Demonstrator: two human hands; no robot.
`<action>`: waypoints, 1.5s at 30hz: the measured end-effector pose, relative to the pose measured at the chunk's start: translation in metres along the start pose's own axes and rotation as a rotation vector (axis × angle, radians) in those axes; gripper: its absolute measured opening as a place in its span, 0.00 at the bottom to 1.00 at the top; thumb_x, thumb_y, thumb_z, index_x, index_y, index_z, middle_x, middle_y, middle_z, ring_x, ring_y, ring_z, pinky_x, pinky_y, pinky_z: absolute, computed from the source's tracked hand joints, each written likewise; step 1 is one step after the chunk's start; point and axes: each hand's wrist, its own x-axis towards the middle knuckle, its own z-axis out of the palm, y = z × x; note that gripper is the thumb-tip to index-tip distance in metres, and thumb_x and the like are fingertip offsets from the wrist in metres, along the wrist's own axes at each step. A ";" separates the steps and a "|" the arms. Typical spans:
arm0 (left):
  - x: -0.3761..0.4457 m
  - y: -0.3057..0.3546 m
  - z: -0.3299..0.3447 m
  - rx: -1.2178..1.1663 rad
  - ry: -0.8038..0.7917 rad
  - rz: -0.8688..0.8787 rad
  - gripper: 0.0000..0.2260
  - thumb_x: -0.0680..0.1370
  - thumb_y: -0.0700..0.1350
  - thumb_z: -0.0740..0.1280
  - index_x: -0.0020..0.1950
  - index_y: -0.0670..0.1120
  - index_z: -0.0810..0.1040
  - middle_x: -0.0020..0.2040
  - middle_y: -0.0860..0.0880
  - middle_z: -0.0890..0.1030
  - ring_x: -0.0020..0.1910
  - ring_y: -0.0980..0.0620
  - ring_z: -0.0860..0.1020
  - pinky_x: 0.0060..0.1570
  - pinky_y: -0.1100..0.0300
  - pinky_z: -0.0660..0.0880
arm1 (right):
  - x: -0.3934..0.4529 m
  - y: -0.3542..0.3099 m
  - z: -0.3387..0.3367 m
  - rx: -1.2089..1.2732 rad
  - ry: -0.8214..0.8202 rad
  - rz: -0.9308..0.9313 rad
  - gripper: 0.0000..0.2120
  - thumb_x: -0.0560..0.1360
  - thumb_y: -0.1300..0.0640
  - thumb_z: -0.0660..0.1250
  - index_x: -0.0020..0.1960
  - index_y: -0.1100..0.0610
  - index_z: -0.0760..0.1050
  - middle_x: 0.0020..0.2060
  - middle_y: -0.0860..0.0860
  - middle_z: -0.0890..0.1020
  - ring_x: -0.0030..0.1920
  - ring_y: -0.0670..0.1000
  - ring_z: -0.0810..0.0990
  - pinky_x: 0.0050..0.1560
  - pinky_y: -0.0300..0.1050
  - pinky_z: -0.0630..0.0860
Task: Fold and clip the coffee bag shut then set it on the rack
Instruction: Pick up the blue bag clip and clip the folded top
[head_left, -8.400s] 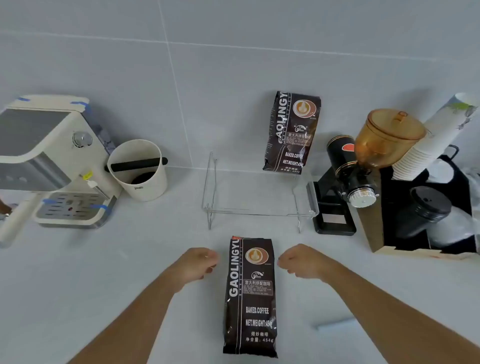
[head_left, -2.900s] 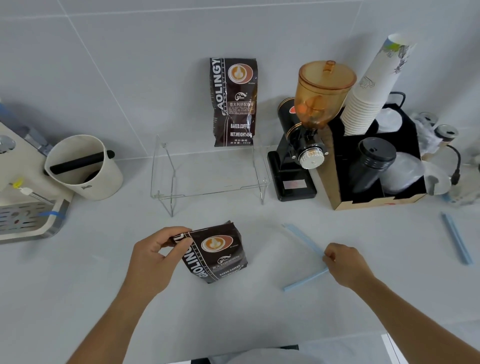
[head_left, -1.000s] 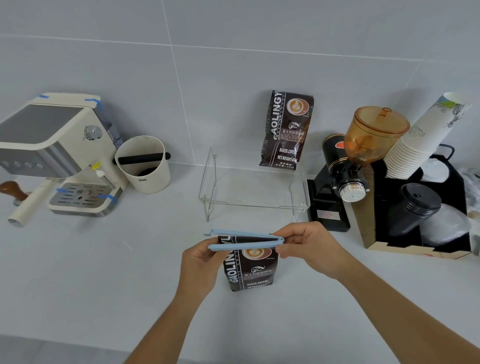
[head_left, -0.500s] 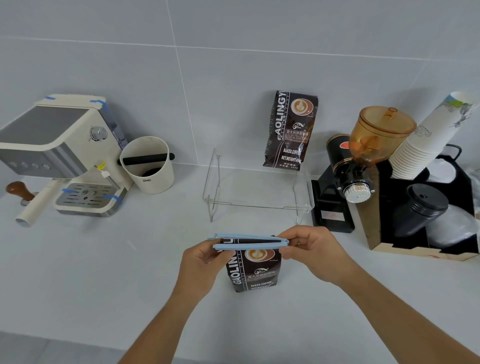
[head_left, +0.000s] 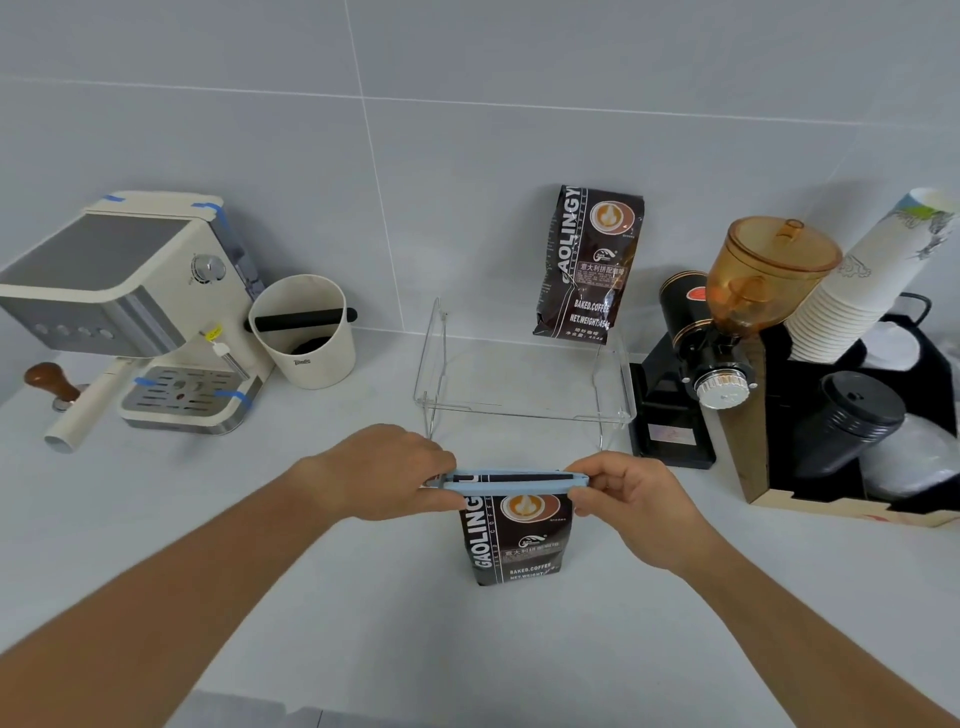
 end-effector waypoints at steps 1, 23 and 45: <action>-0.001 0.000 0.000 -0.006 -0.017 0.009 0.20 0.79 0.63 0.54 0.49 0.47 0.74 0.43 0.50 0.79 0.37 0.49 0.72 0.39 0.56 0.67 | 0.000 0.000 0.000 -0.017 -0.005 -0.006 0.13 0.74 0.65 0.71 0.45 0.46 0.84 0.35 0.54 0.85 0.37 0.47 0.82 0.43 0.43 0.80; 0.002 -0.003 0.011 -0.302 0.015 0.025 0.16 0.81 0.56 0.57 0.36 0.51 0.64 0.29 0.55 0.67 0.28 0.58 0.65 0.30 0.64 0.60 | 0.004 -0.003 0.001 -0.564 0.085 -0.364 0.06 0.72 0.58 0.74 0.48 0.56 0.82 0.35 0.49 0.82 0.40 0.49 0.77 0.34 0.27 0.70; -0.002 0.077 0.107 -1.585 0.672 -0.578 0.12 0.73 0.30 0.71 0.44 0.48 0.85 0.45 0.51 0.88 0.43 0.51 0.86 0.44 0.66 0.79 | -0.009 0.042 0.035 0.303 0.188 0.088 0.19 0.74 0.72 0.68 0.50 0.48 0.84 0.46 0.50 0.89 0.50 0.51 0.86 0.45 0.35 0.80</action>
